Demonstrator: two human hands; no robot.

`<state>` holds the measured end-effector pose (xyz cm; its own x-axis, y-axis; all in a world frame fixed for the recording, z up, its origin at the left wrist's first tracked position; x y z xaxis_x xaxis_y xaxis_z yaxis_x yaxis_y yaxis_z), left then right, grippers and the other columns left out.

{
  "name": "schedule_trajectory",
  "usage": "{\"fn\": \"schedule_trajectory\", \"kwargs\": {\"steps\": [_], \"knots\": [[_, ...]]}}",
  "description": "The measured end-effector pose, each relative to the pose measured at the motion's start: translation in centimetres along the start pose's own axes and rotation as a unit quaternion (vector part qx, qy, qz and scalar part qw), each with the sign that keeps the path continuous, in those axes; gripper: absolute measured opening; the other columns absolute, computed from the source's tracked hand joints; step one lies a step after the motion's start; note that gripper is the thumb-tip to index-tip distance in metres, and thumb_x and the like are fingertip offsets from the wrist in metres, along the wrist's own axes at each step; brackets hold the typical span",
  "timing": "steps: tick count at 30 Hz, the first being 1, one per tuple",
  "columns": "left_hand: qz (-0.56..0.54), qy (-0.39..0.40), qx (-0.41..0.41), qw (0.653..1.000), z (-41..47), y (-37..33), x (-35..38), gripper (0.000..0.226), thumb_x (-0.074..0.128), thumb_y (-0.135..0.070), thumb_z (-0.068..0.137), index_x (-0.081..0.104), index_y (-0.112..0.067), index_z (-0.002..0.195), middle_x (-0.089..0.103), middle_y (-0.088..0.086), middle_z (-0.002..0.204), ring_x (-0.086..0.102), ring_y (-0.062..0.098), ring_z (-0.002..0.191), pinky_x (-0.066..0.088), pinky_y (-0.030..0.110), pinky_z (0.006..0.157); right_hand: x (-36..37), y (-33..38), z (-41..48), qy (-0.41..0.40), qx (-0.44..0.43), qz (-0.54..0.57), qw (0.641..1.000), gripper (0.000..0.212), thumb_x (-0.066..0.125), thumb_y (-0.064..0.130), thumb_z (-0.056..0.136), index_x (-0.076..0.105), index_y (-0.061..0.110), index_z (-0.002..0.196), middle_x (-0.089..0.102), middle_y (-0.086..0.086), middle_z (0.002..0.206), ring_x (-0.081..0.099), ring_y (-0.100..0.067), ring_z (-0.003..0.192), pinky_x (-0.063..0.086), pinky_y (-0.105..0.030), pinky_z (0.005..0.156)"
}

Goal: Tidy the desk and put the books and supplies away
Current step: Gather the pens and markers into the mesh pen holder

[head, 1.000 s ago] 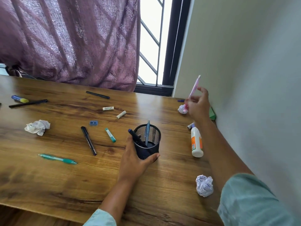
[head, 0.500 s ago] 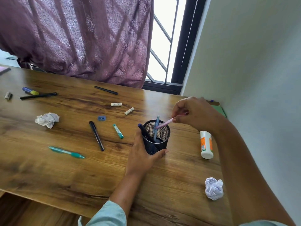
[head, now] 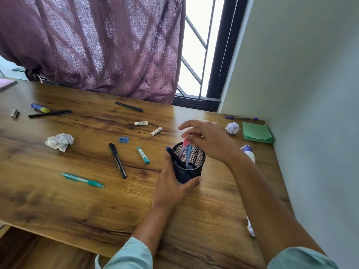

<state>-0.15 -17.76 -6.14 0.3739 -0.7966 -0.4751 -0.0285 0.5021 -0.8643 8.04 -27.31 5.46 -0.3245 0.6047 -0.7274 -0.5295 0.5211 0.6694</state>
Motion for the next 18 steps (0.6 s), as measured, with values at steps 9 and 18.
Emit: {"fn": "schedule_trajectory", "kwargs": {"steps": [9, 18], "knots": [[0.004, 0.004, 0.007, 1.0, 1.1, 0.1, 0.2, 0.094, 0.082, -0.053, 0.059, 0.032, -0.03, 0.135, 0.045, -0.022, 0.114, 0.047, -0.001, 0.105, 0.037, 0.015, 0.085, 2.5, 0.1, 1.4, -0.033, -0.03, 0.116, 0.992, 0.027, 0.052, 0.007, 0.095, 0.063, 0.011, 0.119, 0.07, -0.006, 0.108, 0.069, -0.007, 0.069, 0.057, -0.018, 0.069], [-0.007, 0.001, 0.052, 0.999, 5.2, 0.2, 1.4, 0.093, 0.079, -0.061, 0.053, 0.039, -0.025, 0.128, 0.049, -0.023, 0.107, 0.047, -0.004, 0.098, 0.037, 0.012, 0.082, -4.4, -11.8, 3.7, -0.193, 0.123, 0.095, 0.969, 0.026, 0.047, 0.003, 0.092, 0.068, 0.014, 0.103, 0.07, -0.003, 0.091, 0.062, -0.011, 0.066, 0.054, -0.032, 0.07]]}}
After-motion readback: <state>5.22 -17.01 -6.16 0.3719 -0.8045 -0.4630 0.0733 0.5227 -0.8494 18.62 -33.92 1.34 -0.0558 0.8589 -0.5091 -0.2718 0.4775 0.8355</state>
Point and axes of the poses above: each hand's wrist, its own z-axis towards the middle knuckle, its own x-axis out of the palm, y = z × x, the point moved 5 cm from there along z, towards the middle knuckle
